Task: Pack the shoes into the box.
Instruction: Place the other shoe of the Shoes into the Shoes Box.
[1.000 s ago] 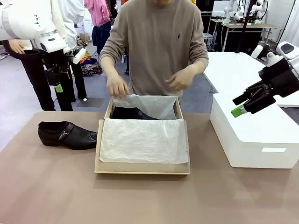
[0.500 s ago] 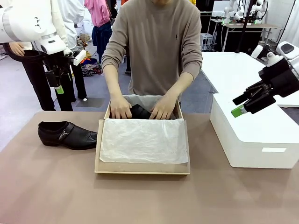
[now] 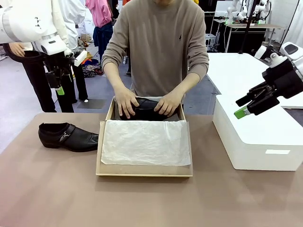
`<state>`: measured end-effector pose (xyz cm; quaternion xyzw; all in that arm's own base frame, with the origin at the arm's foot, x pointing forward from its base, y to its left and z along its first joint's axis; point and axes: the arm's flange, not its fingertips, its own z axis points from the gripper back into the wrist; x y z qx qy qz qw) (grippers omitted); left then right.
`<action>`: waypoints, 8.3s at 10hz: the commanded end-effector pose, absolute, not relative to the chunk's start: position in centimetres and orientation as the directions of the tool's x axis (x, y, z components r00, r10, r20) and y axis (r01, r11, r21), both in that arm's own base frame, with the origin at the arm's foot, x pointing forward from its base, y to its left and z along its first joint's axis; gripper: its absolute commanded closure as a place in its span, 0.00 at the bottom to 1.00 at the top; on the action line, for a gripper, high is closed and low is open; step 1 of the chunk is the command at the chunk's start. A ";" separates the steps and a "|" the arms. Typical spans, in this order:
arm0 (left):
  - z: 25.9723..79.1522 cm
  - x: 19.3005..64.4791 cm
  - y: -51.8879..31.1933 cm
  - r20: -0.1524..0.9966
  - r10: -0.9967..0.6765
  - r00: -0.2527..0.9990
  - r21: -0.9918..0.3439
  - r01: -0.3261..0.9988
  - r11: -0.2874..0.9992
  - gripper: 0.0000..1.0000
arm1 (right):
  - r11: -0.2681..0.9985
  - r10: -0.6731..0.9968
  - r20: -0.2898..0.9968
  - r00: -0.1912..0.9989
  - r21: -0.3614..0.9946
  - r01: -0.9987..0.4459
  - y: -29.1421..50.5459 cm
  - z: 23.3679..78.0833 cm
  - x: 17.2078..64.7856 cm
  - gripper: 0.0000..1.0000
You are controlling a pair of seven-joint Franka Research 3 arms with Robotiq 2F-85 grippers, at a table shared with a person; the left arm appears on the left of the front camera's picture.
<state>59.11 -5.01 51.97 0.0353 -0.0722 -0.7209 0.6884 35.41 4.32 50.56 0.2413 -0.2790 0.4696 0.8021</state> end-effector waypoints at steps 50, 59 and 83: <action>38.5 58.0 -0.9 0.034 -0.999 0.038 -0.010 0.999 0.037 0.00 | 0.422 0.609 0.698 0.377 0.117 -0.899 4.3 50.5 35.7 0.00; 37.3 58.2 -0.2 0.017 -0.999 0.046 -0.042 0.998 0.045 0.00 | 0.422 0.609 0.698 0.377 0.117 -0.899 4.3 50.5 35.7 0.00; 34.8 58.9 1.2 -0.001 -0.999 0.045 -0.124 0.991 0.045 1.00 | 0.422 0.609 0.698 0.377 0.117 -0.899 4.3 50.5 35.7 0.00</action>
